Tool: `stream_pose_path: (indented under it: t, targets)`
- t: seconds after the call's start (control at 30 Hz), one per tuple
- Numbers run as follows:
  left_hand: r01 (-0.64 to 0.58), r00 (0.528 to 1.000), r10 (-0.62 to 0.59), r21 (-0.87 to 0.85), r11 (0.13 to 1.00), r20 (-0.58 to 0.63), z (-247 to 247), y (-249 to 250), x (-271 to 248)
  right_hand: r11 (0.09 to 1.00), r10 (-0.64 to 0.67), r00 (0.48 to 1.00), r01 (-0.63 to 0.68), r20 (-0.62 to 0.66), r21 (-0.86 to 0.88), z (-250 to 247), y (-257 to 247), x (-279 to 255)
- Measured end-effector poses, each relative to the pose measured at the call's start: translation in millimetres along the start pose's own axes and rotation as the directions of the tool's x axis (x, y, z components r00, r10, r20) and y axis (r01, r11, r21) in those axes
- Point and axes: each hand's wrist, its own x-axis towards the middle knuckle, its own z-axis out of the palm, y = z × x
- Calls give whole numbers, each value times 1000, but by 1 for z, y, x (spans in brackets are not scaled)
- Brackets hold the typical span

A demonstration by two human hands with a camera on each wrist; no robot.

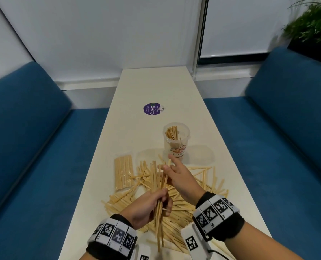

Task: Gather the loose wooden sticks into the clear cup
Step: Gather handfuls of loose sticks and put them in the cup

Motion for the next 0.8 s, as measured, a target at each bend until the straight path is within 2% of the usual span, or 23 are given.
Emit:
stream_pose_path:
  t: [0.07,0.23,0.37,0.47,0.53,0.63,0.7,0.77,0.8]
  targets:
    - [7,1000,-7,-8,1000,24,2,1,0,999,-32,999,32,10,0,0,-1,-2]
    - [8,998,-12,-76,997,-58,6,-3,4,925,-149,984,173,96,-338,6,1,-12]
    - [-9,996,1,-96,995,-85,4,-6,5,873,-273,959,281,77,-398,4,-3,-14]
    - [-29,991,20,-63,998,-136,6,-5,6,771,-317,931,364,180,-522,4,-5,-15]
    - [-39,980,35,-19,999,-196,8,-3,6,726,-297,923,386,247,-570,6,-6,-18]
    - [-31,979,26,-18,999,-202,3,-2,6,807,-259,933,352,250,-475,1,-4,-25]
    - [-6,983,16,57,998,-184,-5,-4,4,838,-247,958,288,149,-463,-13,-1,-29]
    - [54,974,4,248,967,-226,-17,-7,1,802,-183,982,181,53,-569,-35,10,-34]
    - [91,963,11,368,925,-268,-23,-9,-1,755,-106,994,107,41,-647,-48,19,-37]
